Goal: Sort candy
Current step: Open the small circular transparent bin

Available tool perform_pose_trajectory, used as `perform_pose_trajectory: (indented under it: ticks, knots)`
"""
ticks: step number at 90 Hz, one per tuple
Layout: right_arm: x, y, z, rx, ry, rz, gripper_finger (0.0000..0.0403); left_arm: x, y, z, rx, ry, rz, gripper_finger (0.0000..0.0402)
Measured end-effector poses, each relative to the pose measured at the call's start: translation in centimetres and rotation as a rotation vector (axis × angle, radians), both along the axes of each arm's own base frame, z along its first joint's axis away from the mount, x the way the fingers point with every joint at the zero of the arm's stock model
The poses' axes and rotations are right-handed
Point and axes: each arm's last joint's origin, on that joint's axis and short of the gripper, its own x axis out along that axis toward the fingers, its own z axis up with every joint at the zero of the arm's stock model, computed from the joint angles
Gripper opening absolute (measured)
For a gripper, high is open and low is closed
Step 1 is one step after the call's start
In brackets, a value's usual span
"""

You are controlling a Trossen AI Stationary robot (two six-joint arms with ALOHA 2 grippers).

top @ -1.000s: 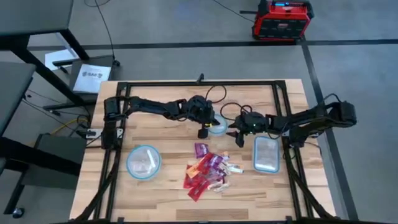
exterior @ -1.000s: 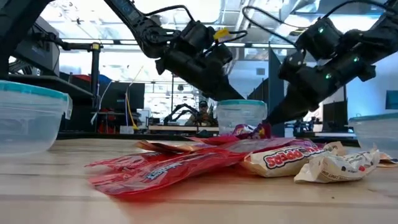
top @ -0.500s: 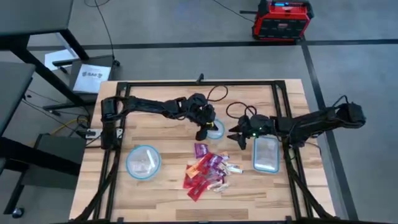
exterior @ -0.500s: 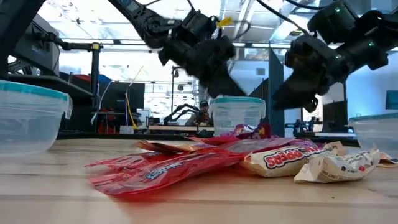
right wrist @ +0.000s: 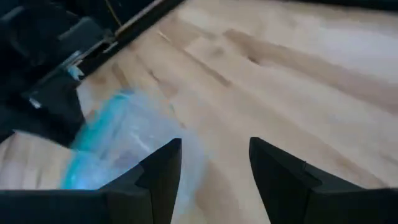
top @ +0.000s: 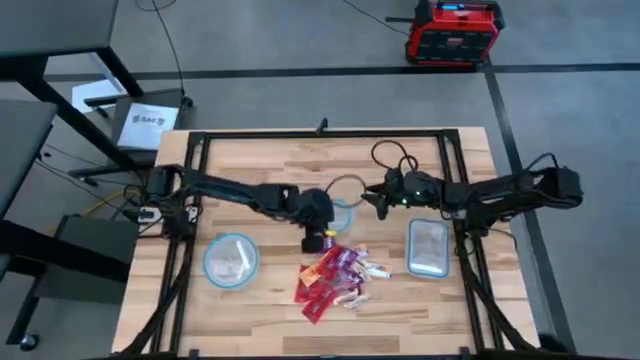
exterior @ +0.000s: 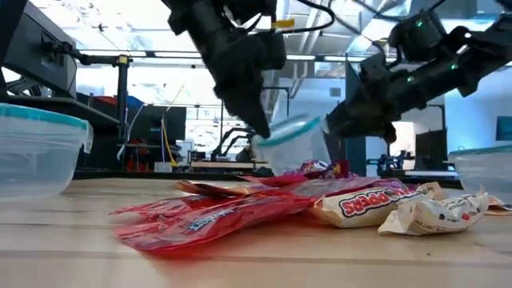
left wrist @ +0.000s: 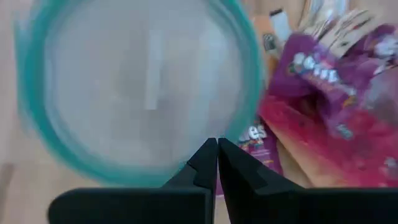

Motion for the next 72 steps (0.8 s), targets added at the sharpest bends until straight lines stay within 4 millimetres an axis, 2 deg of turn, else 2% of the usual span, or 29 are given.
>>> perform_pose_trajectory:
  ticks: [35, 58, 72]
  knots:
    - [0.7, 0.6, -0.2, 0.019, -0.042, 0.025, 0.0175, 0.7, 2.6, 1.1, 0.018, -0.09, 0.016, 0.0]
    - [1.4, -0.3, -2.4, 0.043, 0.046, -0.052, 0.0175, 1.0, 2.5, 1.4, 0.034, -0.134, -0.012, 0.0]
    - [2.6, -0.6, -3.2, 0.043, 0.022, -0.057, 0.0175, 1.0, 2.9, 1.5, 0.049, -0.144, -0.015, 0.0]
